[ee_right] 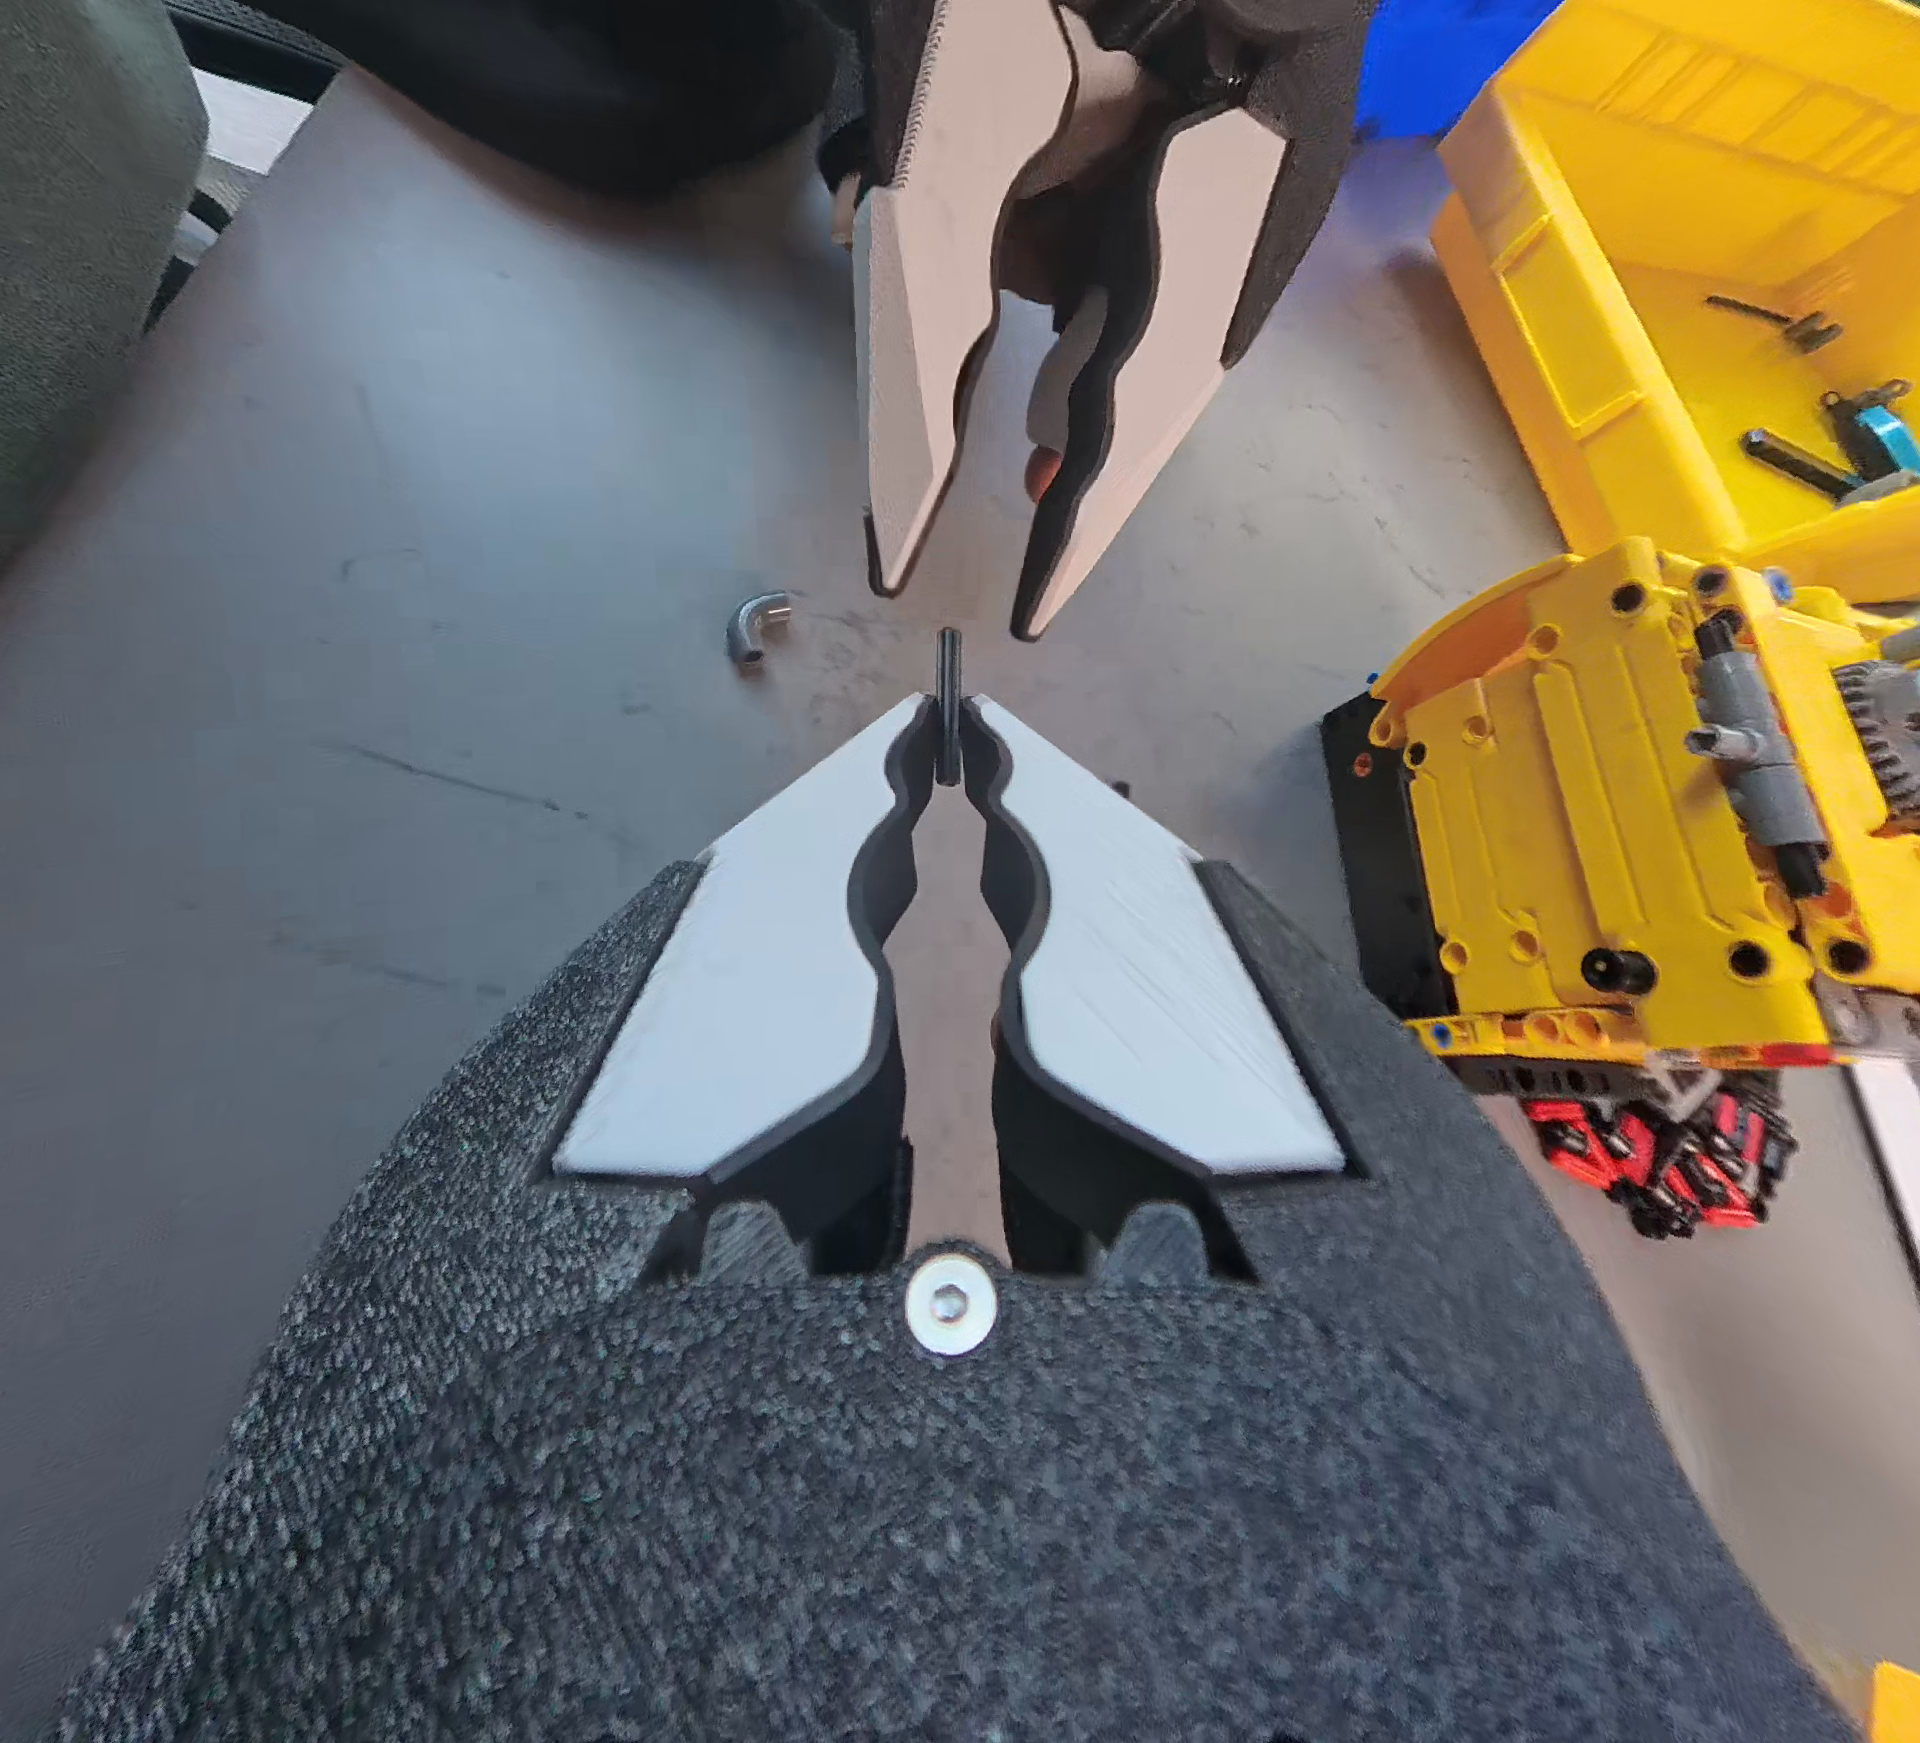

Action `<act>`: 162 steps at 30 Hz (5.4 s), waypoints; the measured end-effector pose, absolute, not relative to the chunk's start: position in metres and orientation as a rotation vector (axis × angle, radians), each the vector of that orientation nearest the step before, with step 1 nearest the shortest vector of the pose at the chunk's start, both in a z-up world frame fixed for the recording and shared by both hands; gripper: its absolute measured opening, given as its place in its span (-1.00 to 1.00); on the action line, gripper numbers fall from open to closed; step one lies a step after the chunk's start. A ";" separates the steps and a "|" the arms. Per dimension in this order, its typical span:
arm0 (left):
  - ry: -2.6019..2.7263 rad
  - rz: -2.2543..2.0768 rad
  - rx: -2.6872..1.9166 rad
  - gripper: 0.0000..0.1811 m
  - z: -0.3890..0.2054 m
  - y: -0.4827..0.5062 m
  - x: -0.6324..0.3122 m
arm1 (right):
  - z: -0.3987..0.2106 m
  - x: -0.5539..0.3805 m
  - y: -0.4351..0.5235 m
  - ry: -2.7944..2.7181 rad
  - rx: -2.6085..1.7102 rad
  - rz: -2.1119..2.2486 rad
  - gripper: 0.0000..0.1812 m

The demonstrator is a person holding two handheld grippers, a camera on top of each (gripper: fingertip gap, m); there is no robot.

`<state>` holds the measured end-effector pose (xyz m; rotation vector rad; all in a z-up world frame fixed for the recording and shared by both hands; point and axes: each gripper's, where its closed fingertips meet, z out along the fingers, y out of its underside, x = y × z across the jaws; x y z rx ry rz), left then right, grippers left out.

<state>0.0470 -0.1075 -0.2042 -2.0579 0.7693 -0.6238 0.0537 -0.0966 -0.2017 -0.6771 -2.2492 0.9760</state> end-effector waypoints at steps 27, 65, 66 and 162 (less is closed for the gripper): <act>1.187 -0.392 -2.156 -0.87 -0.242 -0.140 0.065 | -0.237 0.082 -0.114 -2.493 -0.681 1.001 -0.95; 1.156 -0.576 -1.856 -0.92 -0.210 -0.134 0.086 | -0.210 0.087 -0.119 -2.416 -0.650 1.154 -0.95; 1.151 -0.580 -1.879 -0.92 -0.213 -0.133 0.086 | -0.212 0.087 -0.118 -2.422 -0.652 1.145 -0.95; 0.979 -0.529 -1.918 -0.95 -0.197 -0.106 0.071 | -0.181 0.070 -0.101 -2.206 -0.879 1.377 -0.96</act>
